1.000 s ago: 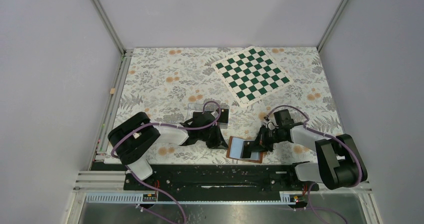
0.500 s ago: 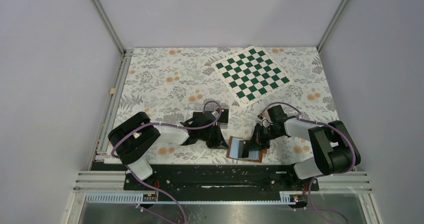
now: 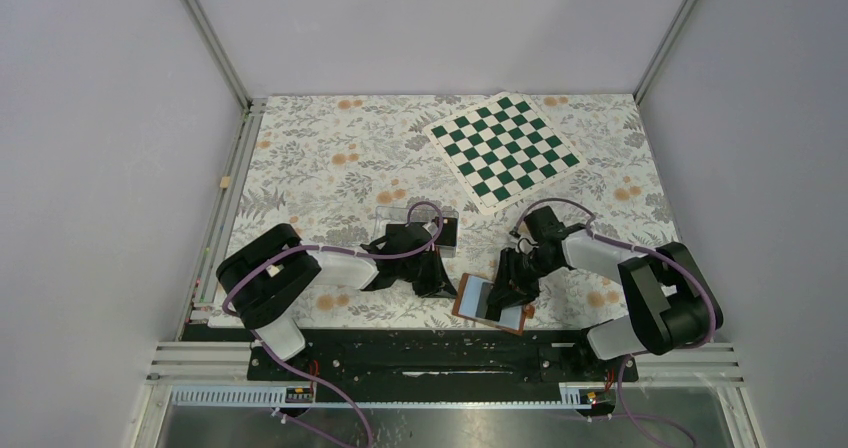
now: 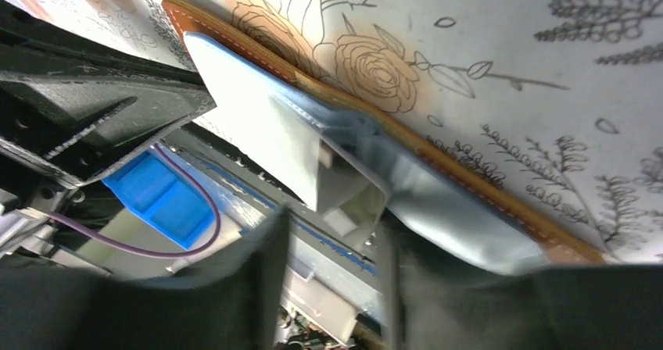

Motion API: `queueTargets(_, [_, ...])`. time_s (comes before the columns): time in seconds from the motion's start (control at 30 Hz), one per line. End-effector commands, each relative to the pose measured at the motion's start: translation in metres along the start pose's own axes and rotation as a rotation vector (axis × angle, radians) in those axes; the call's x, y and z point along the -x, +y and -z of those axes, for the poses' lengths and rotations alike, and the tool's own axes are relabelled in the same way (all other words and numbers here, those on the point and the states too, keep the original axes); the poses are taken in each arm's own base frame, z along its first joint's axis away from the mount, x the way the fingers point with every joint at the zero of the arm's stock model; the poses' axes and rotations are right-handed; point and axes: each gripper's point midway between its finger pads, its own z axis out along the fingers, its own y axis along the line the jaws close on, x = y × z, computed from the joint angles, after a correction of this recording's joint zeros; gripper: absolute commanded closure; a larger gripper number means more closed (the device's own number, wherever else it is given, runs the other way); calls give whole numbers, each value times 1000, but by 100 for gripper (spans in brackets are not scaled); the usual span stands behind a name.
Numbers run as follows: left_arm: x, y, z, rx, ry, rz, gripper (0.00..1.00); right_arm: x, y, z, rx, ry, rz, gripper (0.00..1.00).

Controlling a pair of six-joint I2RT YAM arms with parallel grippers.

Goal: Put the credit cards into the card holder
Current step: Insert the credit card into the card holder.

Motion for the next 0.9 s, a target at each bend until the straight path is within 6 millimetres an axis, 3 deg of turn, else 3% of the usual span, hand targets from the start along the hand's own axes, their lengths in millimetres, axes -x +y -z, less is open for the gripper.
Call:
queueTargets(0.0, [-1, 12, -2, 54, -12, -13, 100, 4, -13, 2, -111, -20, 35, 36])
queueTargets(0.03, [0, 12, -2, 54, -13, -12, 100, 4, -13, 1, -115, -18, 38, 11])
queueTargets(0.07, [0, 11, -2, 53, -13, -13, 100, 4, -12, 0, -114, -14, 42, 2])
queueTargets(0.1, [0, 10, -2, 50, -12, -14, 100, 4, -8, -2, -96, -6, 50, 2])
queueTargets(0.3, [-1, 11, -3, 53, -10, -16, 100, 7, 3, -10, -54, 7, 60, 10])
queueTargets(0.53, [-2, 9, -3, 52, -8, -16, 100, 10, 21, -13, -17, 17, 96, 42])
queueTargets(0.87, [-3, 6, 0, 46, -17, -18, 100, 17, 40, -16, 15, 2, 157, 64])
